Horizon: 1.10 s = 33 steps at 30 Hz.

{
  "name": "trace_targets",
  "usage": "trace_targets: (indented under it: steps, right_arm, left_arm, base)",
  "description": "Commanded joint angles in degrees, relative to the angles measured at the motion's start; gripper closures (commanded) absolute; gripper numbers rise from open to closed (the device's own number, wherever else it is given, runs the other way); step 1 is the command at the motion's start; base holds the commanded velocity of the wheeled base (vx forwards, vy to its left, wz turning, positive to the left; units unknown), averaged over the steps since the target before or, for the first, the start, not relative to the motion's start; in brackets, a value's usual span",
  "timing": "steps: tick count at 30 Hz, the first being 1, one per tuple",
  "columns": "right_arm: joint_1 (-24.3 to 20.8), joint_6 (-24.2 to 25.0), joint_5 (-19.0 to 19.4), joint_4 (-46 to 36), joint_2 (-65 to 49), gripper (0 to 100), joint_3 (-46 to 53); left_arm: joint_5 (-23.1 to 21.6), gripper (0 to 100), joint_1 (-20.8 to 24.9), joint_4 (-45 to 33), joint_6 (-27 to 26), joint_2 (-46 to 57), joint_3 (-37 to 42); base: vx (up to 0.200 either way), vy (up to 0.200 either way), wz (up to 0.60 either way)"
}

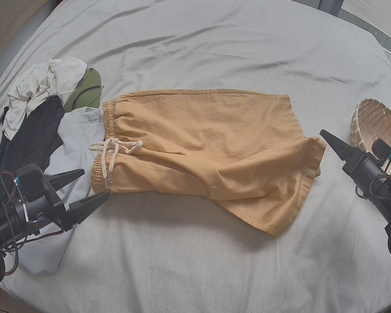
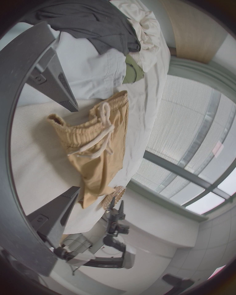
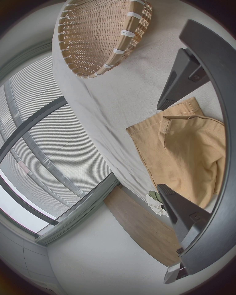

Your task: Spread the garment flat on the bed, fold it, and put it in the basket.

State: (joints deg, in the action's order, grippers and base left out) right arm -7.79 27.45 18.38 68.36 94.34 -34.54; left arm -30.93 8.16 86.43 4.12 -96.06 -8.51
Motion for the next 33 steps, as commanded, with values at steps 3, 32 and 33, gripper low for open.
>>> trace_targets:
  steps: [3,32,33]
  right_arm:
    - [0.1,0.1,0.0,0.0,-3.0,0,1.0]
    - [0.1,0.0,0.1,0.5,-4.5,0,3.2]
    - [0.1,0.0,0.1,0.6,-4.5,0,3.2]
  left_arm:
    - [-5.6,0,-0.7,2.3,-3.9,-8.6,3.7]
    - [-6.2,100,-4.2,2.3,-3.9,-11.8,-2.7]
    - [-6.2,100,-4.2,2.3,-3.9,-11.8,-2.7]
  base:
    - [0.000,0.000,0.00]
    - [0.000,0.000,0.00]
    - [0.000,0.000,0.00]
